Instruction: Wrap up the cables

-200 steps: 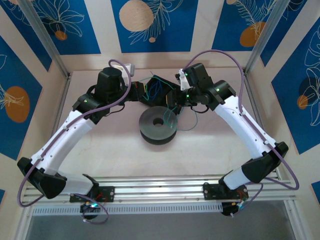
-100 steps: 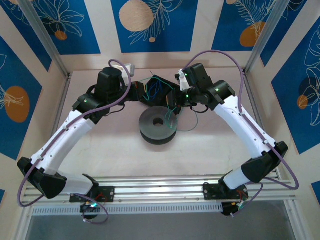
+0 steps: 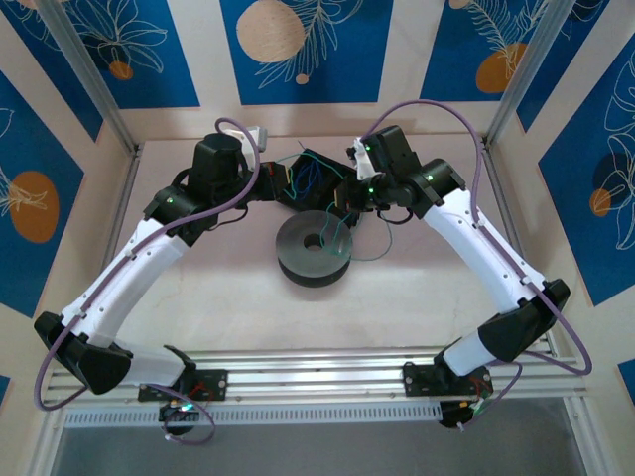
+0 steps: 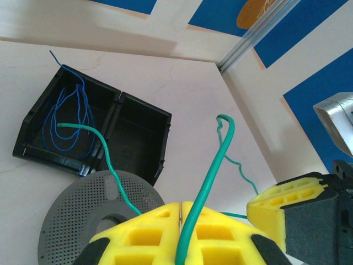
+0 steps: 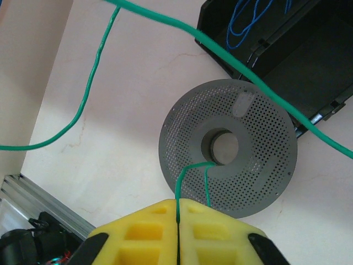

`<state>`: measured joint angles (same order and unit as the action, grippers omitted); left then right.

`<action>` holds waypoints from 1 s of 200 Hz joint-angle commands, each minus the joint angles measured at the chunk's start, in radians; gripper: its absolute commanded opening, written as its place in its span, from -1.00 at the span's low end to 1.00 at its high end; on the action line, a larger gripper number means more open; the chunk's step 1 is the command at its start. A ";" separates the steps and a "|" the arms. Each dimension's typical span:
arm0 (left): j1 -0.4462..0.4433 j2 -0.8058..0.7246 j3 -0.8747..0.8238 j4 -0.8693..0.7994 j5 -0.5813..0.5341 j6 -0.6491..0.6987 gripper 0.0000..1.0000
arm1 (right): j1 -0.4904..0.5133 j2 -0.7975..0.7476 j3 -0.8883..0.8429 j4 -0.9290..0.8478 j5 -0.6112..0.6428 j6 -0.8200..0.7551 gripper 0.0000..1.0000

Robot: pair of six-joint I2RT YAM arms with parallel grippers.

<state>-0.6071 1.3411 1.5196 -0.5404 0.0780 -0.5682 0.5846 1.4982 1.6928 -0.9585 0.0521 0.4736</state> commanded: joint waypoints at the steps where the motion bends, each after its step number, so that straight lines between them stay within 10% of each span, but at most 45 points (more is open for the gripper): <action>1: 0.000 -0.013 0.033 0.005 0.012 -0.002 -1.00 | -0.003 0.013 0.001 0.000 -0.018 -0.001 -1.00; 45: 0.031 0.008 0.033 -0.027 -0.104 0.021 -1.00 | 0.035 -0.030 0.045 0.037 -0.084 -0.008 -1.00; 95: 0.335 0.157 0.094 -0.072 -0.144 0.006 -1.00 | 0.060 -0.208 0.013 0.103 -0.196 -0.012 -1.00; 200: 0.662 0.149 -0.021 -0.030 -0.006 -0.050 -1.00 | -0.362 -0.669 -0.181 0.070 -0.180 0.064 -1.00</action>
<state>-0.0296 1.5272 1.5314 -0.5632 0.0639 -0.5980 0.2981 0.8806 1.5414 -0.8314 -0.1902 0.5076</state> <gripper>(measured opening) 0.063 0.052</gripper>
